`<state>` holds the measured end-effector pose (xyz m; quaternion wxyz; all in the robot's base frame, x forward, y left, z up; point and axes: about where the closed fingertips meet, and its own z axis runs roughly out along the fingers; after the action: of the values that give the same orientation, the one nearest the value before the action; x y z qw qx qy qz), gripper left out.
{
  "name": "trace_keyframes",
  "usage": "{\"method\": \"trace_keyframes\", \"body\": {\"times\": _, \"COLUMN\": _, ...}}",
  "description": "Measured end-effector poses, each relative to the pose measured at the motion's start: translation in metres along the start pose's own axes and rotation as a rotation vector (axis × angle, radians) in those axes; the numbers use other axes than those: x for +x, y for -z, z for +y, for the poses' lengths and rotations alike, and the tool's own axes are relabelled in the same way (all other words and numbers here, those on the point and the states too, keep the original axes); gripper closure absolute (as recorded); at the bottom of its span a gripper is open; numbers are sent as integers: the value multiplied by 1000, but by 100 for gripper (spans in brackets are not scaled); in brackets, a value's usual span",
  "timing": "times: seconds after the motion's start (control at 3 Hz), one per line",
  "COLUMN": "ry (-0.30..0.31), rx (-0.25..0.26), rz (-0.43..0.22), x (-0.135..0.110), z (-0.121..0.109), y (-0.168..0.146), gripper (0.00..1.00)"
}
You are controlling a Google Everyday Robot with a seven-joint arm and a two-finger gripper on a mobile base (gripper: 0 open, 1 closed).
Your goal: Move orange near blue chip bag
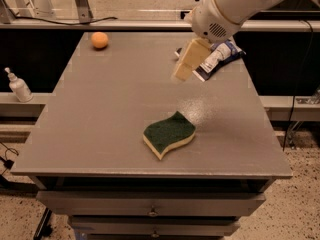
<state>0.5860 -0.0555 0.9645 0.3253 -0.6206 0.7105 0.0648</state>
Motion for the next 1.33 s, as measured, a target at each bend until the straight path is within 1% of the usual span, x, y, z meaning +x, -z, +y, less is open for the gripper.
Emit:
{"method": "trace_keyframes", "body": {"times": 0.33, "ry": -29, "rx": 17, "rz": -56, "x": -12, "z": -12, "y": -27, "gripper": 0}}
{"method": "trace_keyframes", "body": {"times": 0.67, "ry": -78, "rx": 46, "rz": -152, "x": -35, "z": -42, "y": -74, "gripper": 0}}
{"method": "trace_keyframes", "body": {"times": 1.0, "ry": -139, "rx": 65, "rz": -263, "x": -61, "z": -78, "y": -120, "gripper": 0}}
{"method": "trace_keyframes", "body": {"times": 1.33, "ry": -177, "rx": 79, "rz": -360, "x": -94, "z": -110, "y": -167, "gripper": 0}}
